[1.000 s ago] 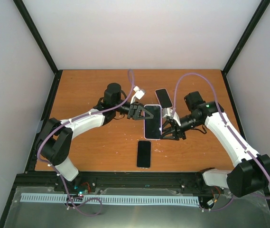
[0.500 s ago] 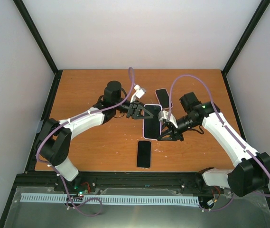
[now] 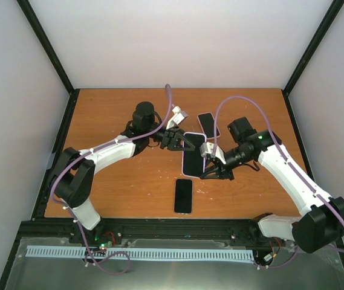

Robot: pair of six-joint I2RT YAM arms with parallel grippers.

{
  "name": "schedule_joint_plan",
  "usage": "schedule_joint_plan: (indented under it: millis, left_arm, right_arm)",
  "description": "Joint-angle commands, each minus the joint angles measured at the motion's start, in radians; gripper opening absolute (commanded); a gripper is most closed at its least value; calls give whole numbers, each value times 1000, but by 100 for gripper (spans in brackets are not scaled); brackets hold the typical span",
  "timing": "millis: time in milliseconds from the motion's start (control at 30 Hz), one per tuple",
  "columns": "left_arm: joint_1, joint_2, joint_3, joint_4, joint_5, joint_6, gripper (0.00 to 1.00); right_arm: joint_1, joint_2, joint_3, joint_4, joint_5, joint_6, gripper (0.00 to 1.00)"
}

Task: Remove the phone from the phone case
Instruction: Remove the phone case from the phone.

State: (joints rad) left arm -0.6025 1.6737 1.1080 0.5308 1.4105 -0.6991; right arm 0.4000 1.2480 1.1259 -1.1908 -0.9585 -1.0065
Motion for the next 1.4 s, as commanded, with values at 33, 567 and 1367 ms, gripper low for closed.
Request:
schedule_joint_plan:
  millis: [33,567,1367]
  left_arm:
    - [0,23,32,132,83,-227,0]
    - [-10,18,58,-13,180,-150,0]
    - [-45,78,247,-645,278,317,0]
  right_arm:
    - [81,-31,37,136,179,-93,25]
    - [87,-19,56,183,248,-124,25]
    - [-31,16,61,474,181,217,23]
